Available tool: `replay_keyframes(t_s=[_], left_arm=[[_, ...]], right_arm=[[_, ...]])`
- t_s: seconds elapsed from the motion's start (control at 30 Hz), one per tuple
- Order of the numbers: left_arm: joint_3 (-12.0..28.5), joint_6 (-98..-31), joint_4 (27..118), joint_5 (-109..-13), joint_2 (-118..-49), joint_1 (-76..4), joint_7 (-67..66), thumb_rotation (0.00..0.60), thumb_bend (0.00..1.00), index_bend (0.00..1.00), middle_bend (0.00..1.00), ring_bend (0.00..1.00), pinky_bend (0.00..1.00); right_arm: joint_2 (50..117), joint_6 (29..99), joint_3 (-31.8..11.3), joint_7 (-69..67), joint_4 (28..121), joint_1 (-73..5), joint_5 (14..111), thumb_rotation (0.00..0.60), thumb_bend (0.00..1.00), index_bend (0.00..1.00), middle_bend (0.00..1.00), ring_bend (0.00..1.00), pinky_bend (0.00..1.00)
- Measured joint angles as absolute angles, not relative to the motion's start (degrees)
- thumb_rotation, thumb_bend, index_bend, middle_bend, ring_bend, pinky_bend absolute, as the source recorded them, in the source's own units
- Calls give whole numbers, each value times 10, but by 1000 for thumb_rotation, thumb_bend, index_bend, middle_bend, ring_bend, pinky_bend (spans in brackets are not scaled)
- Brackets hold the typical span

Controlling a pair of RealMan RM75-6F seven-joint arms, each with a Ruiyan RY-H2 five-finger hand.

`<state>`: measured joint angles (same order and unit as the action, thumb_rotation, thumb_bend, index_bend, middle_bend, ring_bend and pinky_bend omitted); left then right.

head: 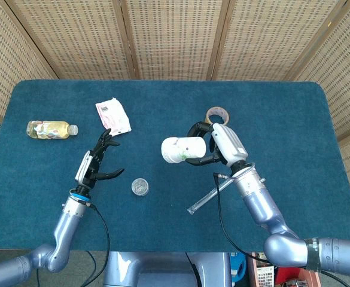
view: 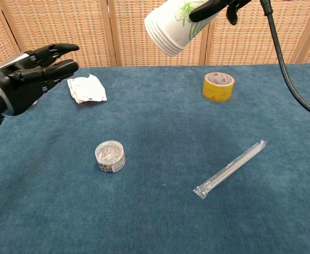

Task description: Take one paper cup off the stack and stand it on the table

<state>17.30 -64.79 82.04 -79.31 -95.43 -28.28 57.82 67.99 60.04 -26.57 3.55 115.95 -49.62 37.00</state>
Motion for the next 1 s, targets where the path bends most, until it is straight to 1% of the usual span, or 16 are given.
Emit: replay_keyframes(t_s=[0.33, 0.77, 1.0], left_arm=[[180, -630, 816, -795, -978, -317, 588, 600, 126, 361, 0, 0, 0], [191, -608, 810, -777, -1016, -354, 584, 600, 126, 431, 0, 0, 0], [193, -591, 803, -783, -1016, -375, 585, 600, 126, 445, 0, 0, 0]], right_arm=[[675, 596, -264, 36, 1153, -500, 361, 600, 250, 751, 597, 456, 712], [677, 597, -256, 45, 1158, -507, 358, 600, 250, 752, 597, 456, 712], [675, 596, -252, 45, 1158, -507, 356, 600, 250, 751, 596, 456, 711]])
